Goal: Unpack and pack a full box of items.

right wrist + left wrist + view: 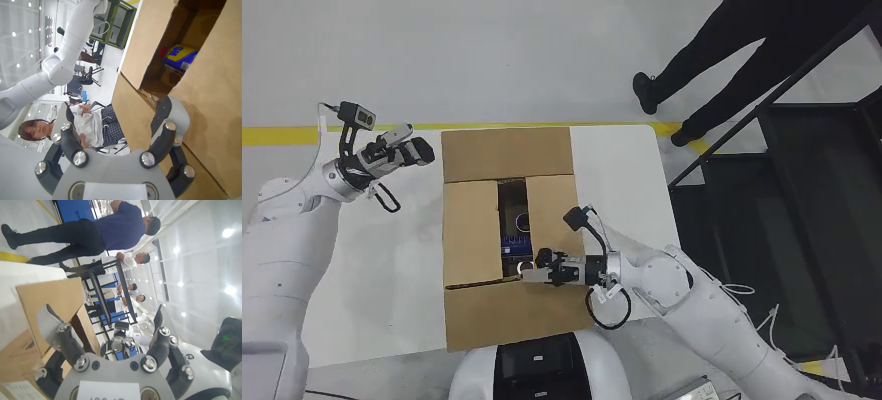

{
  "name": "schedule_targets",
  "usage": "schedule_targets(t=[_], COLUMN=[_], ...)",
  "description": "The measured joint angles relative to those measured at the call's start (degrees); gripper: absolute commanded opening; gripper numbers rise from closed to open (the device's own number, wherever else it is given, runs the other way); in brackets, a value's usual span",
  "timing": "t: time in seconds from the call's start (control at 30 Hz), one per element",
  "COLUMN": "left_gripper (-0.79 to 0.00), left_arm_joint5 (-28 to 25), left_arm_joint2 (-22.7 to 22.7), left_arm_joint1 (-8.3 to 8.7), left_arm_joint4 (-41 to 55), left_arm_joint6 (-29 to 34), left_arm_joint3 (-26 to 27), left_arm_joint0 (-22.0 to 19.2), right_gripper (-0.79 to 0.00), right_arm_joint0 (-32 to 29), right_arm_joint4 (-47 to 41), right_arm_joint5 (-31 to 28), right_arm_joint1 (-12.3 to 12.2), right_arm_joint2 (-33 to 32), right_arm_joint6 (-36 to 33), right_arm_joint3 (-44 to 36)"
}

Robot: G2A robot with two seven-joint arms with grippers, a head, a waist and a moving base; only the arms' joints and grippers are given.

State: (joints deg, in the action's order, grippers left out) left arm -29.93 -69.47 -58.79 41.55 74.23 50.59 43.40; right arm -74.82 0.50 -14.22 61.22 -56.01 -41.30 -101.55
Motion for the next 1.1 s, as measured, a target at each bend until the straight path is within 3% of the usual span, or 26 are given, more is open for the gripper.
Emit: schedule_targets(t=[0.23,0.33,0.6,0.73,1.1], left_gripper=[0.000,0.000,0.000,0.000,0.000], left_arm_joint5=[10.10,12.55,12.55,13.56,13.35], left_arm_joint2=[-10.28,-12.88,-12.83,-11.94,-15.64], left_arm_joint1=[4.32,4.97,4.95,4.85,5.35], left_arm_joint4=[-3.52,-2.54,-2.50,-3.75,-3.15], left_arm_joint6=[4.48,4.66,4.64,2.52,-1.12], left_arm_joint3=[17.67,21.20,21.18,22.87,27.93], left_arm_joint0=[16.36,20.04,20.05,21.96,24.32], right_gripper=[0.000,0.000,0.000,0.000,0.000], right_arm_joint0=[7.26,8.58,8.52,8.00,15.56], right_arm_joint4=[-0.38,-1.99,-1.94,-3.19,-12.17], right_arm_joint5=[7.65,8.36,8.28,8.02,3.37], right_arm_joint1=[2.75,3.37,3.34,3.65,8.39], right_arm_joint2=[7.28,8.44,8.37,9.03,17.32], right_arm_joint6=[3.07,3.30,3.29,3.76,2.70], right_arm_joint3=[4.64,5.81,5.75,5.98,16.81])
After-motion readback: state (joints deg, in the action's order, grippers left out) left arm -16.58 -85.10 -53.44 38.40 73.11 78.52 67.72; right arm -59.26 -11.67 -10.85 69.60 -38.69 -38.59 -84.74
